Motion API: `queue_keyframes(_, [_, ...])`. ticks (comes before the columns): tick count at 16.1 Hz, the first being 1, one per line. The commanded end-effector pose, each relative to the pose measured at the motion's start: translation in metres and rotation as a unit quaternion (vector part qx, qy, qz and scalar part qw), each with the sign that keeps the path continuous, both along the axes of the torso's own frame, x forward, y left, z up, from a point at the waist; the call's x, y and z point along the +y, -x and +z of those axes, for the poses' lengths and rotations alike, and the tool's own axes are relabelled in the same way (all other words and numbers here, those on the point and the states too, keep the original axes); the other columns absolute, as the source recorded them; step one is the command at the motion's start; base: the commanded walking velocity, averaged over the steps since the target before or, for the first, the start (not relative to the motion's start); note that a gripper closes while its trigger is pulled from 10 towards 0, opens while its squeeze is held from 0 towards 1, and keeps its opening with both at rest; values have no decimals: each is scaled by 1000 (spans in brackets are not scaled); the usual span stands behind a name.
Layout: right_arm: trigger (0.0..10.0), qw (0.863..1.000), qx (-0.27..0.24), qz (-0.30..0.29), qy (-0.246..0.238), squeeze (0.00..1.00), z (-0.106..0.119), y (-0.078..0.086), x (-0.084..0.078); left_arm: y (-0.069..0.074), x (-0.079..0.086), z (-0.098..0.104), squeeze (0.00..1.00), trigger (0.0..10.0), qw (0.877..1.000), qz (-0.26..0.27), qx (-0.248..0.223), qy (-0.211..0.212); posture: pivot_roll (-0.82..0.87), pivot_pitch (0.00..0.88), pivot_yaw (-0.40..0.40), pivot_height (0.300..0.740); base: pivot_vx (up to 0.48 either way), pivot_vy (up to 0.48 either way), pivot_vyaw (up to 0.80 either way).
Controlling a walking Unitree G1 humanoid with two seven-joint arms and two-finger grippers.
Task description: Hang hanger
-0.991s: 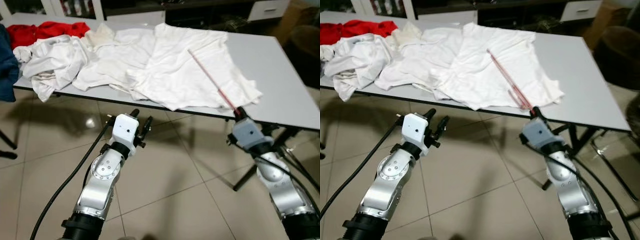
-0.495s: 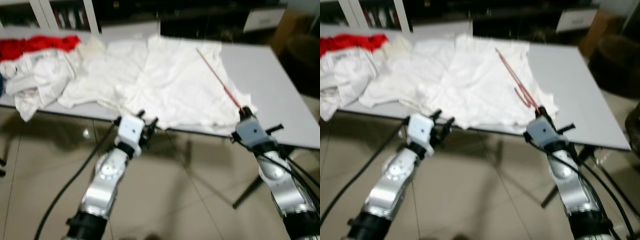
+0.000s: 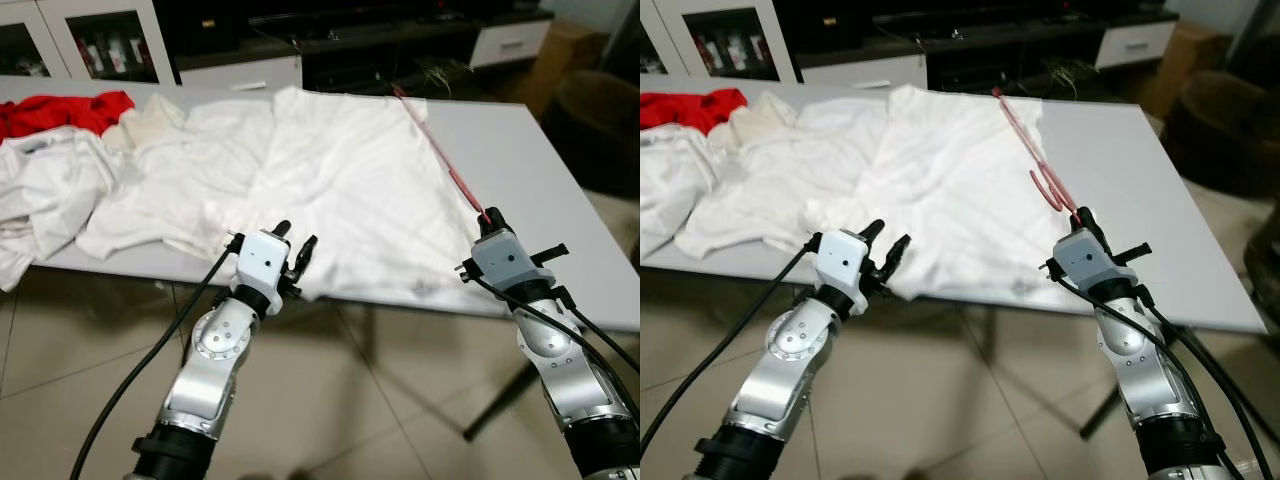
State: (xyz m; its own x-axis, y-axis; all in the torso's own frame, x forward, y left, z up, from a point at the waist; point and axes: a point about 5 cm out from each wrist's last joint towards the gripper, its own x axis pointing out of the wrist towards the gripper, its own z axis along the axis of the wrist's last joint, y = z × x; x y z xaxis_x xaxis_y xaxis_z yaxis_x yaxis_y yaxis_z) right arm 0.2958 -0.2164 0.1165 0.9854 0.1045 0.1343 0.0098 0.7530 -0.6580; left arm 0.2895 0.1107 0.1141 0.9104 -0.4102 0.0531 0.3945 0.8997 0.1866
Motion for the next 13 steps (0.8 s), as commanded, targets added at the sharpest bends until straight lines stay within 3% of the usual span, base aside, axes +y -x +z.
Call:
queue_keyframes(1, [10000,1000,-13,12,-5,0,5,-3,8,-1,8,1,0,10000,1000,11,-1,-6,167,15,0,740,398,0,0])
queue_keyframes(6, [10000,1000,-13,11,-4,0,6,-3,7,1,6,-1,0,10000,1000,0,1,-7,165,17,1,740,0,0,0])
queue_keyframes(12, [10000,1000,-11,14,-4,0,5,-2,7,7,-1,2,0,10000,998,-65,-7,-5,165,19,2,740,0,0,0])
queue_keyframes(13, [10000,1000,-10,14,-4,0,5,-2,7,9,-3,5,0,10000,995,-97,-16,-9,164,20,1,740,0,0,0])
